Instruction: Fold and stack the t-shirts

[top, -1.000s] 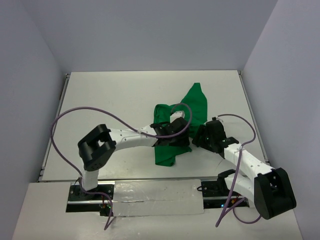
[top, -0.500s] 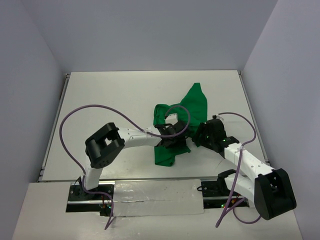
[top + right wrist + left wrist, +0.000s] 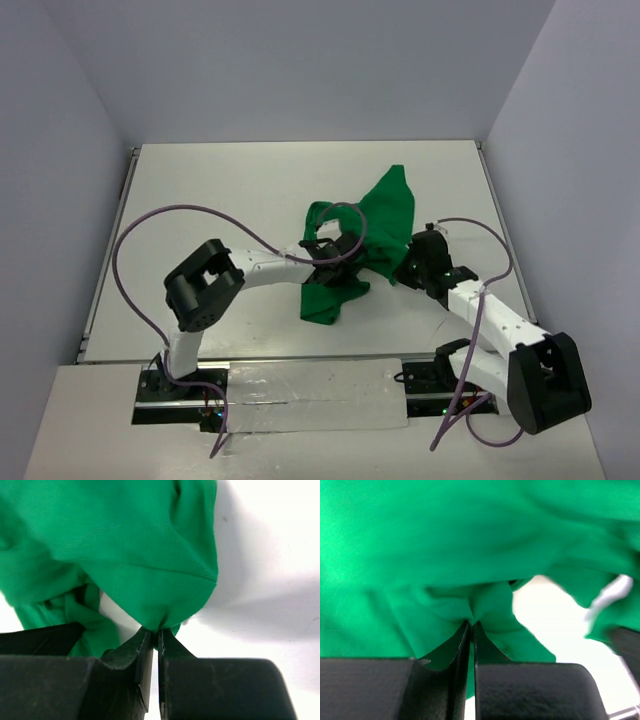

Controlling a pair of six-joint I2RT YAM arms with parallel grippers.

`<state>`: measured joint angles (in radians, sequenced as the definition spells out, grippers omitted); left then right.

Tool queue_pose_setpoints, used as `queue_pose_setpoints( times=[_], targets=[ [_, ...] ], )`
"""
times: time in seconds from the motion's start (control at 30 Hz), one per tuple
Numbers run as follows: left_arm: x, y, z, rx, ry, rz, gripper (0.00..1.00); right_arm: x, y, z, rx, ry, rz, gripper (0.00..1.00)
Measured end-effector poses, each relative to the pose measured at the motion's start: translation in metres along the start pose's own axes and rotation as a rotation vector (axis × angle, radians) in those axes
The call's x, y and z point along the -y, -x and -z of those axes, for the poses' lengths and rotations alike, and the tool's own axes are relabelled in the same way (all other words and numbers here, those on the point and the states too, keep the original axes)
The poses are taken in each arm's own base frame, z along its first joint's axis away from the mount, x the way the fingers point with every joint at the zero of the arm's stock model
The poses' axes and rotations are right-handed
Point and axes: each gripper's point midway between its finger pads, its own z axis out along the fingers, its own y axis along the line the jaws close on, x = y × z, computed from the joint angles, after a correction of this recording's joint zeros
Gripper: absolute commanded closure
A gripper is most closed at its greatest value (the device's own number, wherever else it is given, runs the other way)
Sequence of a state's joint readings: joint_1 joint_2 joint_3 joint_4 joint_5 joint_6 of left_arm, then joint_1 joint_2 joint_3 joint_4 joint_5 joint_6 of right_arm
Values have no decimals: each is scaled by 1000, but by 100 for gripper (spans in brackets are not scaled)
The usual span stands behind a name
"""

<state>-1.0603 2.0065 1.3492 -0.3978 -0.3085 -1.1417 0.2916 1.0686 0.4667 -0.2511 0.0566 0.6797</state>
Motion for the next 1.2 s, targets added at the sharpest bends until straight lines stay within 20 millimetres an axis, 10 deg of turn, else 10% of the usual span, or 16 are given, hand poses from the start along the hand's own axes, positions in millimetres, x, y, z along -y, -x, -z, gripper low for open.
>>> queue_pose_setpoints(
  times=[0.2,0.43,0.67,0.97,1.2],
  targets=[
    [-70,50,39,86,123,-5,90,-40,55,44,142,110,16,91],
    [-97,133,151,325,51,-28,90,-106,157,145,417,284,42,91],
    [-149,151,231,478,-27,3,90,-91,179,207,565,296,28,91],
    [-183,169,199,430,91,-32,90,-107,191,169,441,309,24,91],
    [-171,317,176,492,114,35,90,-171,285,123,431,419,-15,91]
  ],
)
